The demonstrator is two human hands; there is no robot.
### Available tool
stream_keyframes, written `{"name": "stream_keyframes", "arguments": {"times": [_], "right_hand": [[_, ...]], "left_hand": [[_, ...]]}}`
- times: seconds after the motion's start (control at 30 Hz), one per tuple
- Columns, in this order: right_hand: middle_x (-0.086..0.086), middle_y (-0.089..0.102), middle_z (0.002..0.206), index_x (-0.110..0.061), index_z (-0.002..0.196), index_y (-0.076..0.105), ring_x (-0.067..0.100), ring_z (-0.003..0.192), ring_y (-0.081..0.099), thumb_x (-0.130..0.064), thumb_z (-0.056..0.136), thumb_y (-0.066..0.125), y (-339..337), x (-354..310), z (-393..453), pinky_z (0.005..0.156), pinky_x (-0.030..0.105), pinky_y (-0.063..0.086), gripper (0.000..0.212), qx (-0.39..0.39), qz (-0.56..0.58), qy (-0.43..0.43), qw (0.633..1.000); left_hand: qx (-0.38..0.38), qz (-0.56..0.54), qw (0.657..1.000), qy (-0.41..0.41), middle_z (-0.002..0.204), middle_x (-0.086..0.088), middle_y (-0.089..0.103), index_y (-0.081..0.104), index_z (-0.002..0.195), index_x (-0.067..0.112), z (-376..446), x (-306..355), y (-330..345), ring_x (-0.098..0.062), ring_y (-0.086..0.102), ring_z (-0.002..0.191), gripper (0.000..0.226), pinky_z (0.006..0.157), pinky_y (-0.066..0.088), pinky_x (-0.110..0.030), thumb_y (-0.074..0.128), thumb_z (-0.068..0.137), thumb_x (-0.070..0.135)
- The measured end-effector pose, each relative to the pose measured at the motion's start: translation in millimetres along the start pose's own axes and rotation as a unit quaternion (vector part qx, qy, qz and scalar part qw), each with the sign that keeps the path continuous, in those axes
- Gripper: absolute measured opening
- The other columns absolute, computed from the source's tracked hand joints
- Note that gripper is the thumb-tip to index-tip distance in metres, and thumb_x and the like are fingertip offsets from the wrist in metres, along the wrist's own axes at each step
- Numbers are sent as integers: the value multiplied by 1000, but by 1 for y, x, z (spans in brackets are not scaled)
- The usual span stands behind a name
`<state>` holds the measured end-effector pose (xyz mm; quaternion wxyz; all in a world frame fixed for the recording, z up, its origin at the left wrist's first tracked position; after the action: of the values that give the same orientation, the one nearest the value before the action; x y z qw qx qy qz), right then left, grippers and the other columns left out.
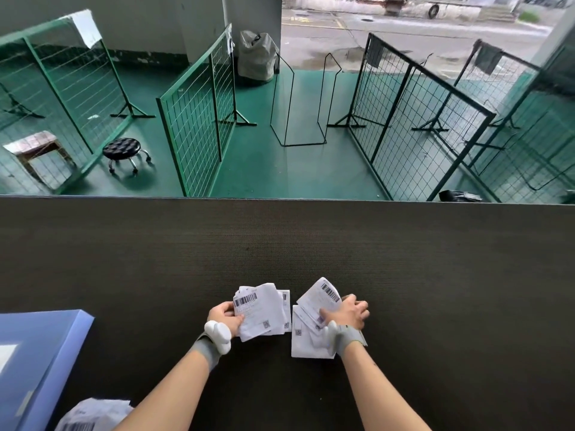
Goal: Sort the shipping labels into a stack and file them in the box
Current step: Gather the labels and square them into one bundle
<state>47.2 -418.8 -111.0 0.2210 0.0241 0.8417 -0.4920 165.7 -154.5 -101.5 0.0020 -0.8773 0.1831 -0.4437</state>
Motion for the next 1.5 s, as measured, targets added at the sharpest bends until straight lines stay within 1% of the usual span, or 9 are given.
{"name": "stream_keyframes", "arguments": {"times": [0.17,0.3,0.43,0.53,0.63,0.9,1.0,1.13,1.5], "right_hand": [[11,47,120,-16,108,55,28,114,44,-24,85,63,-12,-4,4,94,41,43,26,99,-39,-96,990],[5,58,96,-12,90,58,25,94,55,-14,92,56,-20,-13,2,80,37,49,3,131,129,-212,960],[3,65,88,-15,85,50,18,79,66,-12,97,49,-18,-35,-5,64,38,59,12,-1,280,-206,938],[7,63,73,-17,82,49,15,60,55,-15,98,50,-6,-54,-16,52,34,46,16,-102,236,-264,930],[6,59,67,-19,81,49,12,52,47,-17,98,53,14,-63,-33,45,26,38,18,-184,174,-302,919],[-3,60,86,-21,93,57,10,76,57,-33,91,63,24,-61,-42,71,28,52,14,-115,117,-300,940],[9,52,116,-12,114,53,25,109,50,-39,81,72,7,-35,-14,91,36,46,46,30,63,-185,980],[13,40,128,-11,121,41,30,121,41,-48,68,80,-6,-1,0,95,39,45,76,24,-57,-37,997],[10,57,108,-13,100,55,30,109,54,-15,88,59,-13,5,9,92,44,48,13,55,83,-102,990]], "left_hand": [[-2,5,1000,1,75,-5,62,53,119,-11,0,1,3,-23,62,73,35,68,52,-33,56,84,-15],[3,13,1000,8,74,-3,62,54,117,-9,2,3,0,-15,61,67,33,55,51,-25,56,84,-14],[-16,7,1000,4,82,-7,65,55,118,-5,4,2,-1,-24,65,77,33,69,56,-38,56,85,-11],[-40,-5,999,6,95,-15,66,53,122,-5,2,4,3,-33,63,93,36,87,53,-51,57,86,-9],[-79,-34,996,8,112,-19,64,52,124,0,-2,7,9,-32,64,96,38,77,58,-45,60,87,-4],[-77,-12,997,9,99,-14,67,55,121,-2,-1,2,5,-28,67,88,42,69,59,-40,66,81,-6],[-61,-14,998,4,91,-10,66,54,120,-4,0,0,0,-30,65,87,40,67,58,-38,64,81,-8],[-60,-14,998,-3,93,-12,65,52,122,-5,2,-2,0,-33,63,93,42,73,57,-42,63,82,-10],[-62,7,998,2,87,-6,65,53,122,-4,2,1,5,-25,65,83,42,61,55,-31,62,82,-10]]}}
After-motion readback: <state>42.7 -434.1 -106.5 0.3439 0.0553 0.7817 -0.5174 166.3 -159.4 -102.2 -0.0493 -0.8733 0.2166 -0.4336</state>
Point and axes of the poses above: each hand's wrist, its own z-axis towards the middle knuckle, its own y-axis out of the palm, x = y × z, the point moved 4 cm from there along z, towards the middle knuckle
